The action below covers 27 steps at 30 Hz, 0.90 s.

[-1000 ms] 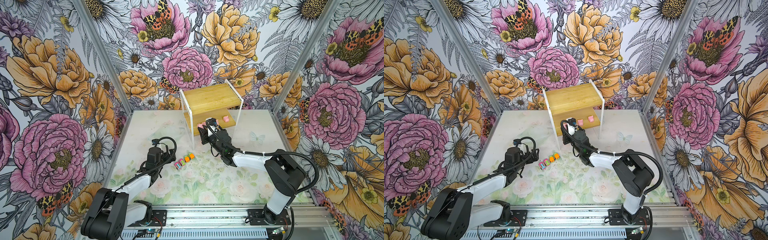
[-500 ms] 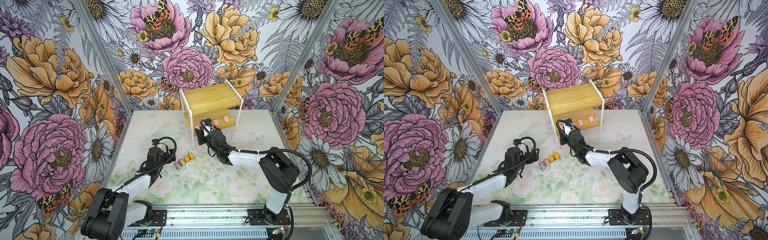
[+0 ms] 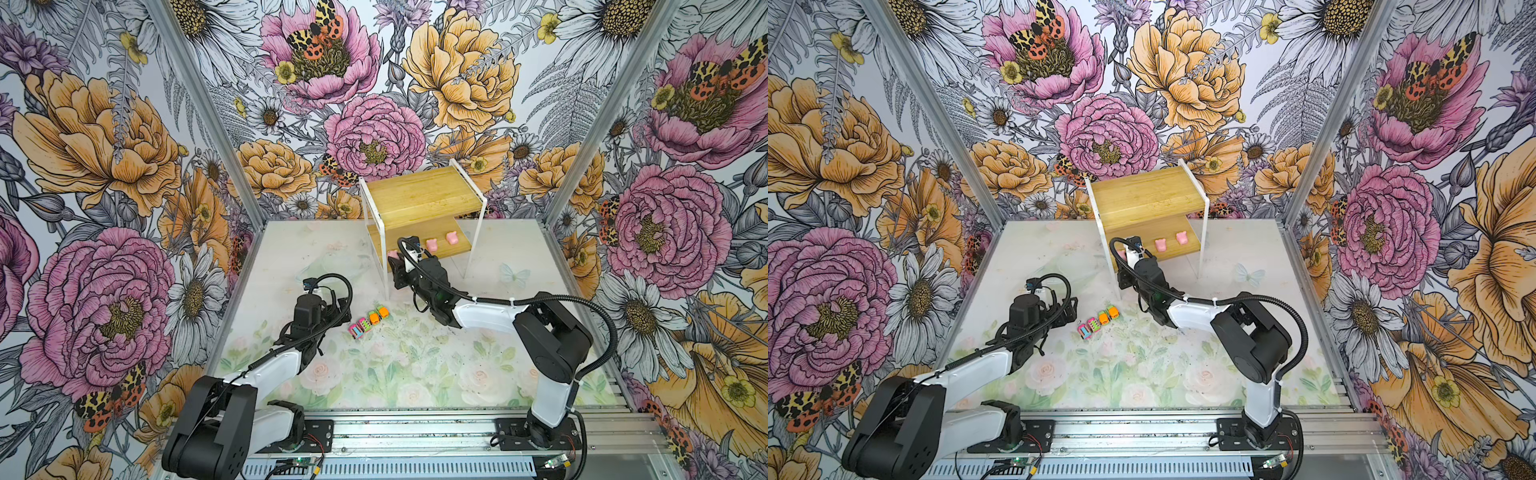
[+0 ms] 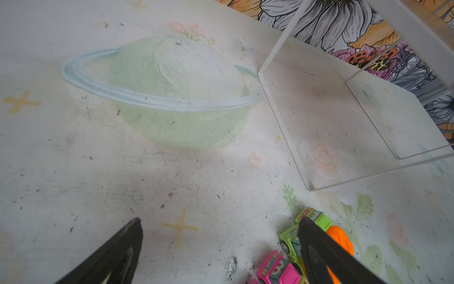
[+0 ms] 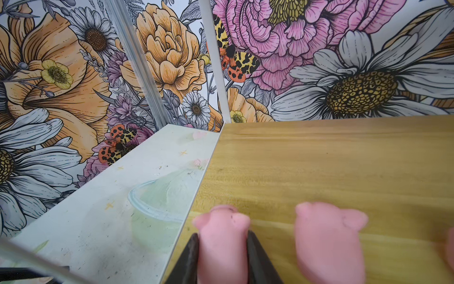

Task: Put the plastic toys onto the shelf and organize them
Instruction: 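Lower the pig at the end of the pig row and open the right gripper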

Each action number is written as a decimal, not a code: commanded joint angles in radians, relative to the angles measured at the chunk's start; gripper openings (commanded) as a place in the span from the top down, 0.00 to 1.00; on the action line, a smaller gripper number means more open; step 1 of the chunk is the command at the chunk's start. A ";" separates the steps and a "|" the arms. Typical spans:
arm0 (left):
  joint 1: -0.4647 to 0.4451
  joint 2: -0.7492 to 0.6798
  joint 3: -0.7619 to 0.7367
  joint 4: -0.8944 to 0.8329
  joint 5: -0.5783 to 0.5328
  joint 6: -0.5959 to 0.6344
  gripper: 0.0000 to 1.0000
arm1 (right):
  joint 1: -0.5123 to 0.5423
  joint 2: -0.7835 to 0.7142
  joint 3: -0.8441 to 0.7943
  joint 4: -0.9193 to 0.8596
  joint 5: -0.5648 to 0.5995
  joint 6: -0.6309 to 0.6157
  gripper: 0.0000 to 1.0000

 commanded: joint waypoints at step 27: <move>0.009 0.007 0.018 0.003 0.018 -0.001 0.01 | 0.004 -0.139 -0.135 -0.025 0.004 -0.032 0.43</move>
